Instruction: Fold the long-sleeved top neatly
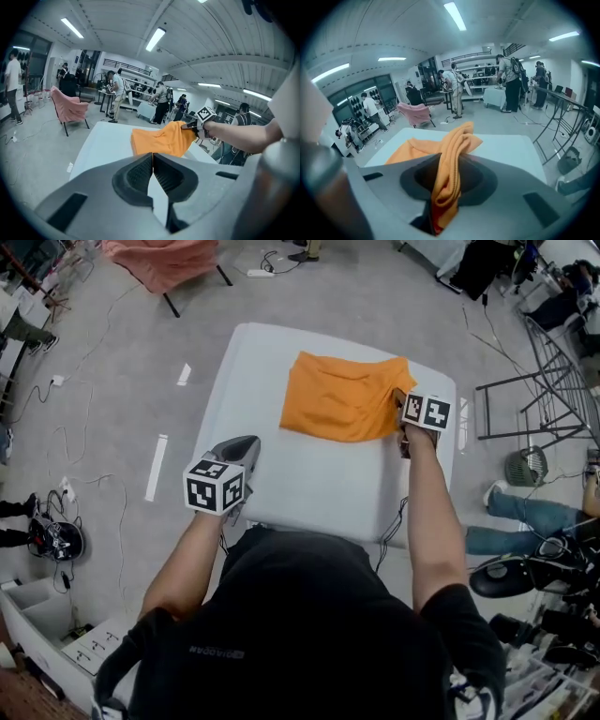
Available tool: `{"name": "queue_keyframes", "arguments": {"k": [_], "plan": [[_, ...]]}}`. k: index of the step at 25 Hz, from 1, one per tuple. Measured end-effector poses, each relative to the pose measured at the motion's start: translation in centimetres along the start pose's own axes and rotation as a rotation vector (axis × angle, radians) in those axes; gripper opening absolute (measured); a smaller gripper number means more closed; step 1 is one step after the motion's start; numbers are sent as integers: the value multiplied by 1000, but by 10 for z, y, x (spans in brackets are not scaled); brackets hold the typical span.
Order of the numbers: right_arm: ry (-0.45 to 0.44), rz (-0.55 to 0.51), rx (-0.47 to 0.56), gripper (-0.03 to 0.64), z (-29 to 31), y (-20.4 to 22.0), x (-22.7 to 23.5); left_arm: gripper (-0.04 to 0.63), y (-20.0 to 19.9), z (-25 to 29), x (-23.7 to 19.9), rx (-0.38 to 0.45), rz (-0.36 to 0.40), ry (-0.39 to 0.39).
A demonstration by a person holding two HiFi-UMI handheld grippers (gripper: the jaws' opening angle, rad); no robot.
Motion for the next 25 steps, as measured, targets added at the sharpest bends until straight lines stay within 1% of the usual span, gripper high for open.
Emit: {"name": "queue_keyframes", "arguments": {"k": [7,13,17,20,23,25], "plan": [[-79,-6,41,97,-1,-33,-94,8,-1,-8,-32,-3,-7,38],[-103,16,26,98,26,-37,-160,8,-1,-21,-56,-4,-18,62],[-66,50,0,101,60,-20,-186,8,2,-29,-72,-3,-28,59],[-21,58,-46,104,90,0,-207,8,7,-39,-87,-9,-42,46],[39,3,-98,113,114,21,-226,8,15,-51,-100,-18,-59,33],[71,-84,-134,142,127,33,-237,8,21,-56,-107,-25,-67,25]]}}
Point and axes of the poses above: the fingertips, and each gripper's own axes: z forward along the fingers, x to its right, y out of its underside, the point moved 4 cm from there along -z, backward along the fingers, and after that the axes turned 4 degrees about -y, right-handed, at the moved point
